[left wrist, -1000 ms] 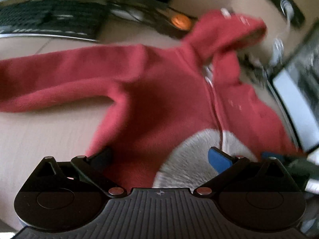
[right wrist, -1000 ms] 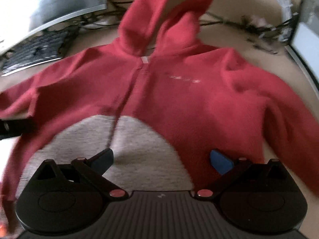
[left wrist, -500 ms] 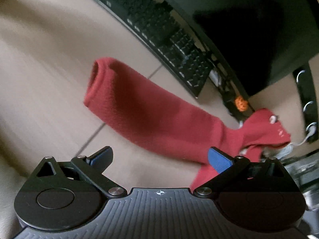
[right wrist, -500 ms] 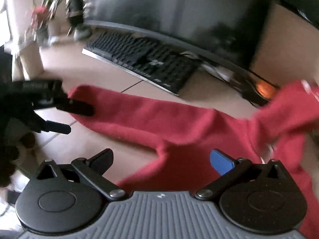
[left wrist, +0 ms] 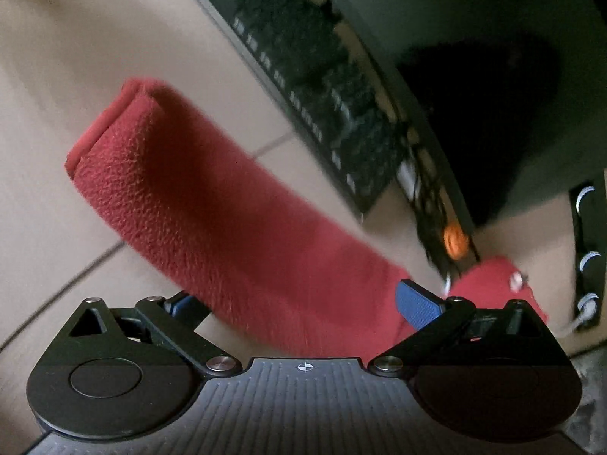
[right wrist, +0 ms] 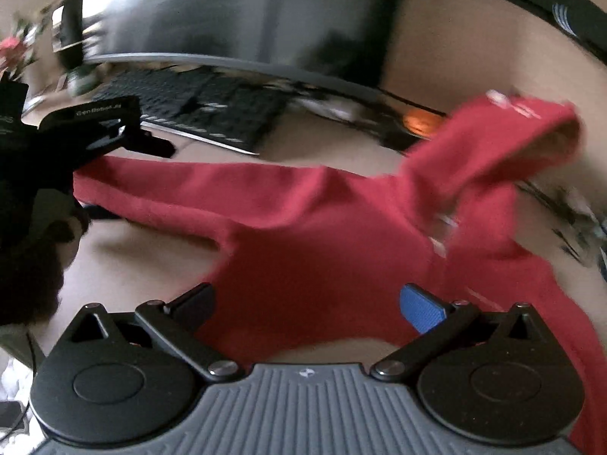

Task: Fold clothes

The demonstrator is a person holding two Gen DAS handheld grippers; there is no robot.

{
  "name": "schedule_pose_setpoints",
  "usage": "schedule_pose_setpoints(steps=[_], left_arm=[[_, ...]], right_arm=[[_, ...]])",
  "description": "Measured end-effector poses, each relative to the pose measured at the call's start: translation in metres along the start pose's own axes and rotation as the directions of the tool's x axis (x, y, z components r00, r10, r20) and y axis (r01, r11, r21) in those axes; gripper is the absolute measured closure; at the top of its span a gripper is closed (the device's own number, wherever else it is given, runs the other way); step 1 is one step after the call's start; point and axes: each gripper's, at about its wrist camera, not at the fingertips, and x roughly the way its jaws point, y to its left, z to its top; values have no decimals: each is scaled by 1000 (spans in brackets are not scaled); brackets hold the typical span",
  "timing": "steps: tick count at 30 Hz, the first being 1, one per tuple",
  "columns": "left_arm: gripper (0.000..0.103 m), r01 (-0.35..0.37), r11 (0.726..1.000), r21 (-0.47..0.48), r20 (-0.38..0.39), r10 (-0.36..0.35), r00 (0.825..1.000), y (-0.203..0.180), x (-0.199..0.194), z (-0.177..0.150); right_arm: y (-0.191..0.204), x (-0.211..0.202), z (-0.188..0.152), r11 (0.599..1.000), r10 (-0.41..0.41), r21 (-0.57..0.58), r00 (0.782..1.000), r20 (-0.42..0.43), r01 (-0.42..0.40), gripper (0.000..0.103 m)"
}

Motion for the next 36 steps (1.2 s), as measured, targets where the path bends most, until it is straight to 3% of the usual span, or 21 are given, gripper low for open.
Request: schedule_pose_setpoints(steps=[5,9,11,12,16,17,19,21,24,26,29,31,32,33,35,36], left_arm=[[0,-83,973,218,85,66,994,-30,27,-1],[4,-129,952,277,134,95,986,-41,43,1],[27,-159,940,300,152,117,981,-45,48,4],[44,-165,936,312,151,123,981,-46,50,5],[72,-166,913,373,161,113,980,-55,53,7],[75,-135,893,429,164,70,984,-69,45,-2],[79,-75,841,535,162,-15,987,-97,30,-22],[79,-18,773,635,149,-99,984,-126,15,-41],[79,60,642,764,108,-219,970,-168,-7,-71],[78,131,547,827,19,-259,966,-197,-7,-104],[59,178,427,887,-80,-236,968,-221,21,-160],[46,190,350,917,-141,-160,977,-227,48,-197],[46,198,315,928,-169,-115,979,-228,61,-212],[45,206,292,934,-194,-68,979,-228,71,-224],[35,233,288,929,-229,-46,972,-226,72,-231],[21,247,286,926,-247,-38,968,-226,72,-235]], right_arm=[[-41,-16,-31,989,-67,129,997,-37,71,0],[-66,-23,-55,968,-105,220,992,-70,118,0],[-76,-27,-65,957,-119,256,990,-75,135,0],[-81,-29,-69,952,-123,273,990,-75,139,0],[-102,-39,-83,930,-136,337,989,-55,147,0],[-109,-42,-85,923,-138,356,989,-50,147,0],[-124,-45,-91,903,-143,404,989,-44,148,0],[-139,-45,-97,881,-143,450,989,-43,147,0],[-158,-46,-104,856,-155,494,987,-38,153,0],[-168,-51,-107,846,-166,509,986,-27,157,0],[-184,-59,-114,831,-186,531,982,-17,167,0],[-197,-66,-120,816,-205,549,979,-18,181,0],[-203,-70,-124,808,-215,559,977,-19,188,0],[-210,-74,-130,796,-225,573,974,-21,196,0],[-224,-81,-143,759,-235,619,971,-31,203,0],[-231,-83,-151,736,-237,646,971,-38,204,0]])
